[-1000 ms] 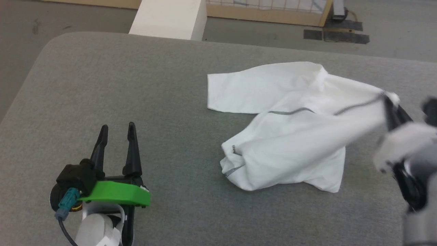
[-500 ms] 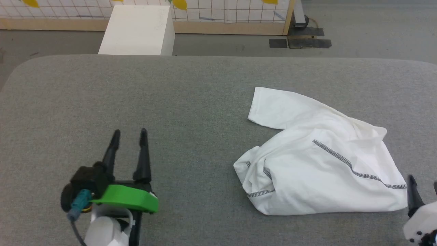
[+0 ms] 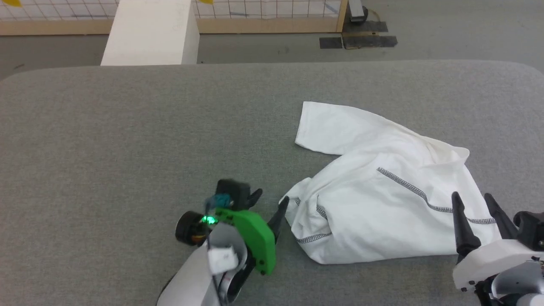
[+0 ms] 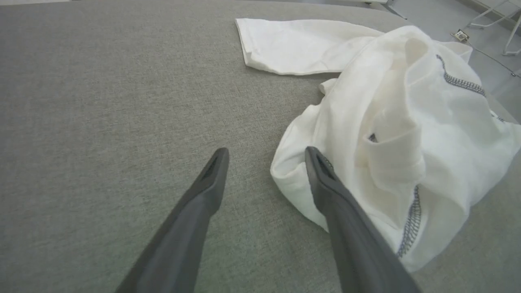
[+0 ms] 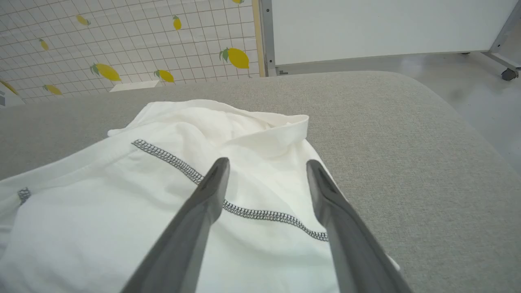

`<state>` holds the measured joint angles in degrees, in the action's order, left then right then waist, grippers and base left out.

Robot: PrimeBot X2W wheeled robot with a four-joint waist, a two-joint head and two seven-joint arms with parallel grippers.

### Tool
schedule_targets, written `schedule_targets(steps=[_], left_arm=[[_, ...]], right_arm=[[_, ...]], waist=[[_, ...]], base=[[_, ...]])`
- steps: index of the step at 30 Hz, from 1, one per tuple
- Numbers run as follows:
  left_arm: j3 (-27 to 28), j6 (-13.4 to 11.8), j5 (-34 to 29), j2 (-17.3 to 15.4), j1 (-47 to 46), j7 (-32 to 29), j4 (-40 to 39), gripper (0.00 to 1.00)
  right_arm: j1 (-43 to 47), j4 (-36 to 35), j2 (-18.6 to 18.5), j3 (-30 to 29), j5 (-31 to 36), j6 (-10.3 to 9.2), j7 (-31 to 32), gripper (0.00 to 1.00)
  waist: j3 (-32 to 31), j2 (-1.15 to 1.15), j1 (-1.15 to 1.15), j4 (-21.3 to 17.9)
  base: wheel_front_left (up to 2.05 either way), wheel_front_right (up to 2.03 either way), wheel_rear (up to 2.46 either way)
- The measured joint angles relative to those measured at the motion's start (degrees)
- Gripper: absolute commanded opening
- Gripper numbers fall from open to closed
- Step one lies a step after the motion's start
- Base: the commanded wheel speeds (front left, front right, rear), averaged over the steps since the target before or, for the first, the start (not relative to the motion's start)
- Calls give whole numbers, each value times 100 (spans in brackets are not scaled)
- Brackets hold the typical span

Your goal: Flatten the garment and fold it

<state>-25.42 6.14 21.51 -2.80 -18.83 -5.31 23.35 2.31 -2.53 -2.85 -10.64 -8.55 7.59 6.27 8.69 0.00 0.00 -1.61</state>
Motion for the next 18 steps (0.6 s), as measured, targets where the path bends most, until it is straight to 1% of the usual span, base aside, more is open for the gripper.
schedule_targets(steps=[4, 8, 9, 11, 12, 13, 14, 16, 18], left_arm=[[-338, -174, 300, 1, -488, -622, 336, 100], [-697, -372, 315, 3, -893, -1463, 777, 100], [-823, -370, 249, 1, -1002, -1729, 872, 100], [-957, -287, 240, -7, -1191, -2201, 945, 100], [-991, -220, 287, -13, -1262, -2383, 937, 58], [-1013, -181, 326, -21, -1294, -2446, 910, 24], [-1029, -156, 343, -22, -1295, -2429, 861, 0], [-994, -149, 347, -42, -1255, -2129, 742, 0], [-838, -297, 335, -66, -1198, -1522, 578, 0]], right_arm=[[-40, 4, 0, 138, -10, -1, -36, 100], [-141, -3, 0, 257, -13, 0, -48, 100], [-147, -7, -1, 279, -34, -1, -48, 100], [-148, -10, 1, 311, -70, -1, -48, 100], [-149, -11, -2, 325, -94, -1, -48, 100], [-149, -10, -1, 337, -123, -1, -48, 100], [-149, -10, -1, 339, -130, -1, -48, 100], [-148, -12, -1, 335, -152, -1, -48, 100], [-149, -21, -4, 338, -169, -1, -49, 100]], waist=[[119, 0, 0, -88], [231, 0, 0, -196], [257, 0, 0, -222], [291, 0, 0, -260], [301, 0, 0, -275], [299, 0, 0, -280], [292, 0, 0, -278], [270, 0, 0, -245], [240, 0, 0, -190]], base=[[0, 0, 0], [0, 0, 0], [0, 0, 0], [0, 0, 0], [0, 0, 0], [0, 0, 0], [0, 0, 0], [0, 0, 0], [0, 0, 0]])
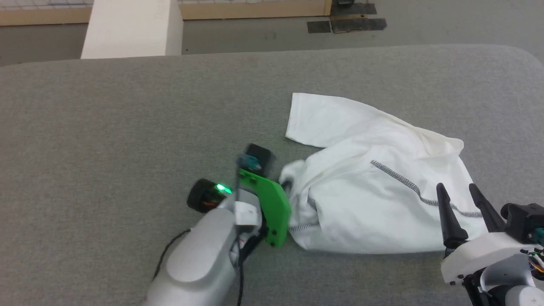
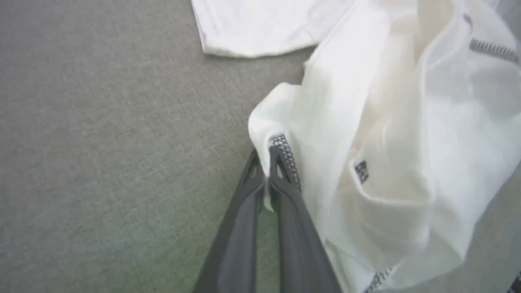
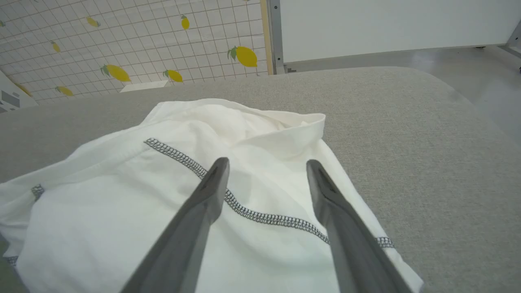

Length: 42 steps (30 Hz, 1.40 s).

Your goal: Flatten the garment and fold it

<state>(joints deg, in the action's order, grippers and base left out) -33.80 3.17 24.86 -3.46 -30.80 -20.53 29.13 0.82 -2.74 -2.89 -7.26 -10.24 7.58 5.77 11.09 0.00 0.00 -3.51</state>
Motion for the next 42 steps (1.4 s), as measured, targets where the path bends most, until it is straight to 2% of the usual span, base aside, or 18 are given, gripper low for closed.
schedule_targets(steps=[5, 10, 14, 19, 20, 21, 22, 25, 29, 31, 34, 38, 42], left_arm=[[783, -620, 7, -220, 125, 1437, -414, 0], [1535, -1067, 180, -648, 480, 2138, -813, 0], [2043, -1413, 298, -1001, 949, 2277, -1163, 0], [2387, -1831, 557, -1245, 1800, 1847, -1354, 0], [2417, -1876, 639, -1239, 1948, 1740, -1368, 18], [2425, -1886, 716, -1226, 2111, 1653, -1400, 89], [2425, -1851, 800, -1210, 2240, 1633, -1443, 100], [2503, -1764, 934, -1111, 2419, 1903, -1538, 100], [2651, -1619, 858, -932, 2455, 3078, -1725, 100], [2659, -1544, 720, -839, 2454, 3406, -1836, 100], [2711, -1428, 390, -686, 2449, 3504, -1997, 100], [3014, -1224, -189, -337, 2427, 3528, -2479, 100], [3174, -957, -468, -110, 2427, 3530, -2544, 100]], right_arm=[[1, -24, 1, -11, 3, 0, 10, 100], [8, -74, 2, -18, 10, 0, 76, 100], [12, -104, 3, -14, 10, 0, 135, 100], [14, -103, 1, -13, 9, 0, 261, 100], [14, -102, 2, -2, 9, 0, 289, 100], [14, -103, 4, 11, 10, 0, 315, 100], [13, -104, 3, 34, 20, 0, 331, 100], [-15, -111, 3, 160, 86, 0, 365, 100], [-308, -107, -1, 438, 277, 0, 436, 100], [-541, -79, -3, 684, 421, 0, 467, 100], [-990, 135, -14, 1162, 708, 0, 645, 100], [-1627, 712, -346, 1740, 931, 1, 1218, 100], [-2189, 1282, -701, 2210, 977, 1, 1944, 100]], waist=[[-104, 0, 0, 201], [-224, 0, 0, 456], [-327, 0, 0, 673], [-417, 0, 0, 916], [-425, 0, 0, 952], [-431, 0, 0, 992], [-433, 0, 0, 1030], [-413, 0, 0, 1116], [-334, 0, 0, 1223], [-286, 0, 0, 1288], [-177, 0, 0, 1382], [-17, 0, 0, 1534], [131, 0, 0, 1697]], base=[[0, 0, 0], [0, 0, 0], [0, 0, 0], [0, 0, 0], [0, 0, 0], [0, 0, 0], [0, 0, 0], [0, 0, 0], [0, 0, 0], [0, 0, 0], [0, 0, 0], [0, 0, 0], [0, 0, 0]])
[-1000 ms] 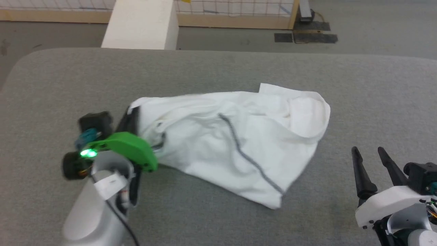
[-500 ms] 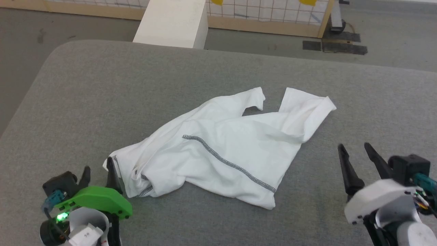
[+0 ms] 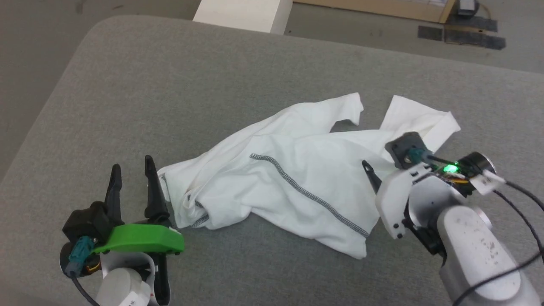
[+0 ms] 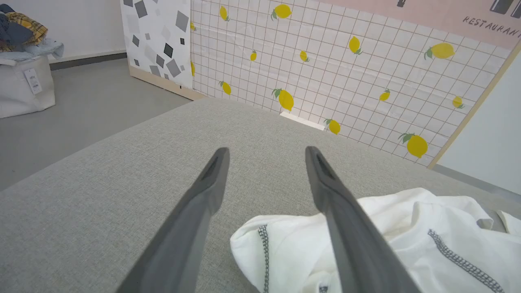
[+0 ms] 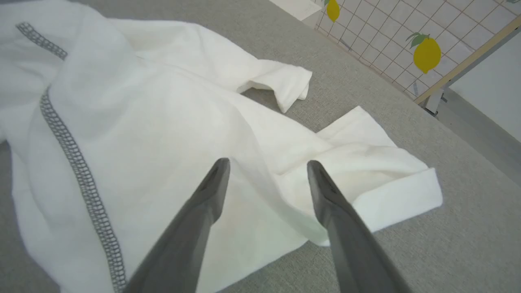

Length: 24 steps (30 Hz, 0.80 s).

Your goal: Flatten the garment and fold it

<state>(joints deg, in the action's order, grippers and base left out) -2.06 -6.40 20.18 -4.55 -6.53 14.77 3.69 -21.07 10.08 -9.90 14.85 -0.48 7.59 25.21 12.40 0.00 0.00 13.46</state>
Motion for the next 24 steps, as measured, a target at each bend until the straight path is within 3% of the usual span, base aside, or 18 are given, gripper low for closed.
schedule_targets(steps=[3, 4, 5, 6, 7, 14, 15, 18, 21, 24], left_arm=[[104, 160, -118, 91, -2, 0, 3, 100], [136, 213, -143, 101, -2, 0, 24, 100], [152, 243, -154, 107, -3, 0, 51, 100], [171, 285, -155, 118, -2, 1, 79, 100], [190, 296, -156, 124, -2, 1, 103, 100], [307, 324, -154, 138, 55, 1, 285, 100], [342, 326, -234, 140, 153, 1, 348, 100], [448, 328, -371, 147, 232, 1, 364, 100], [560, 331, -417, 146, 263, 1, 348, 100], [633, 342, -443, 152, 266, 1, 339, 100]], right_arm=[[-335, 323, -235, 425, -135, 0, 564, 100], [-428, 412, -308, 552, -200, 0, 749, 87], [-489, 472, -375, 664, -279, 0, 895, 39], [-530, 500, -441, 760, -401, 0, 1021, 5], [-547, 489, -493, 803, -497, 0, 1044, 0], [87, -269, -598, 420, -1428, -1, 1145, 0], [878, -1091, -638, 291, -2095, -3, 1462, 0], [1737, -2005, -862, 214, -2728, -1, 1960, 0], [2646, -2543, -1079, -335, -2815, 0, 2606, 0], [3510, -2792, -968, -1048, -2698, -1, 3319, 0]], waist=[[92, 0, 0, 115], [122, 0, 0, 149], [139, 0, 0, 175], [156, 0, 0, 205], [165, 0, 0, 228], [-33, 0, 0, 216], [-192, 0, 0, 133], [-350, 0, 0, -8], [-462, 0, 0, -196], [-555, 0, 0, -387]], base=[[0, 0, 0], [0, 0, 0], [0, 0, 0], [0, 0, 0], [0, 0, 0], [0, 0, 0], [0, 0, 0], [0, 0, 0], [0, 0, 0], [0, 0, 0]])
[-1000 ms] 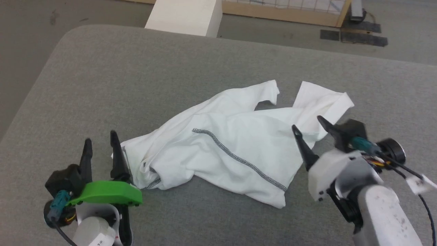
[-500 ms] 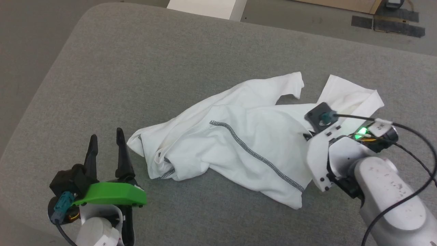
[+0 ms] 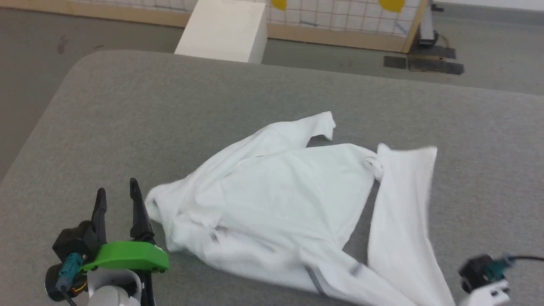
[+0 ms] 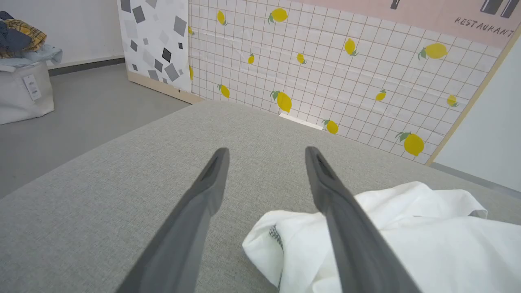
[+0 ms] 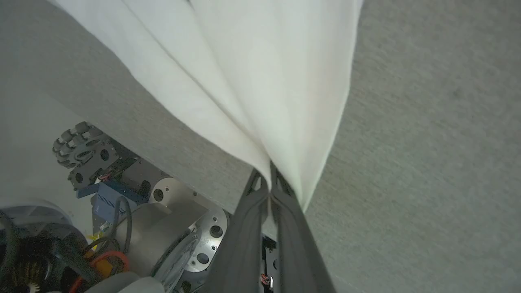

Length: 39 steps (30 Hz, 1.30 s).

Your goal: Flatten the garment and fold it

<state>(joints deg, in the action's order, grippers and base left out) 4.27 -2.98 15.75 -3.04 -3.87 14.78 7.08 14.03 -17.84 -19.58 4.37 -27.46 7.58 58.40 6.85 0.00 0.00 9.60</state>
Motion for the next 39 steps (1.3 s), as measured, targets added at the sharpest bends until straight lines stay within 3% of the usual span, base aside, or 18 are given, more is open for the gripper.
schedule_targets(steps=[4, 7, 8, 9, 11, 12, 13, 17, 20, 25, 29, 33, 34, 35, 37, 39], left_arm=[[-12, 23, -8, 0, 0, 0, -10, 100], [-60, 41, -8, 1, -1, 0, -2, 100], [-81, 42, -8, 1, -3, 0, -1, 100], [-99, 42, -8, 1, -3, 0, 0, 100], [-116, 52, -8, 1, -5, 0, 9, 100], [-134, 68, -7, 1, -7, 0, 16, 100], [-143, 74, -7, 1, -7, 0, 19, 100], [-224, 91, -4, 1, -64, 0, 20, 100], [-312, 92, 4, 1, -176, 0, 8, 100], [-480, 96, 48, 1, -419, 0, -42, 100], [-608, 107, 107, 2, -620, 0, -56, 100], [-690, 91, 141, 2, -714, 0, -70, 100], [-705, 89, 143, 2, -719, 0, -78, 100], [-722, 81, 149, 2, -727, 0, -83, 100], [-751, 63, 162, 2, -740, 0, -97, 100], [-791, 57, 203, 2, -753, 0, -112, 100]], right_arm=[[653, -79, 521, -932, 500, 0, 622, 0], [714, -75, 835, -1270, 855, 0, 505, 0], [685, -80, 962, -1346, 1003, 0, 200, 70], [632, -74, 1081, -1406, 1082, 0, -87, 100], [464, -73, 1218, -1343, 1167, 0, -714, 100], [77, -67, 1410, -1232, 1218, 0, -1871, 100], [-115, -15, 1467, -1125, 1250, 0, -2361, 100], [-705, 465, 1547, -615, 1406, 0, -3600, 100], [-1256, 989, 1563, -383, 1629, 0, -4177, 100], [-2188, 2114, 1625, -189, 1885, 0, -4253, 100], [-2979, 3281, 1657, -152, 1959, 0, -3328, 100], [-3407, 3733, 1663, -179, 2040, 0, -2351, 100], [-3509, 3756, 1660, -194, 2096, 0, -2130, 80], [-3617, 3764, 1659, -178, 2132, 0, -1882, 40], [-3767, 3723, 1655, -175, 2139, 0, -1613, 0], [-3882, 3623, 1613, -230, 2193, 0, -1607, 0]], waist=[[-92, 0, 0, -235], [-125, 0, 0, -327], [-124, 0, 0, -348], [-115, 0, 0, -351], [-95, 0, 0, -331], [-64, 0, 0, -287], [-42, 0, 0, -268], [49, 0, 0, -186], [143, 0, 0, -111], [345, 0, 0, 38], [582, 0, 0, 231], [757, 0, 0, 389], [791, 0, 0, 421], [829, 0, 0, 458], [894, 0, 0, 520], [964, 0, 0, 581]], base=[[0, 0, 0], [0, 0, 0], [0, 0, 0], [0, 0, 0], [0, 0, 0], [0, 0, 0], [0, 0, 0], [0, 0, 0], [0, 0, 0], [0, 0, 0], [0, 0, 0], [0, 0, 0], [0, 0, 0], [0, 0, 0], [0, 0, 0], [0, 0, 0]])
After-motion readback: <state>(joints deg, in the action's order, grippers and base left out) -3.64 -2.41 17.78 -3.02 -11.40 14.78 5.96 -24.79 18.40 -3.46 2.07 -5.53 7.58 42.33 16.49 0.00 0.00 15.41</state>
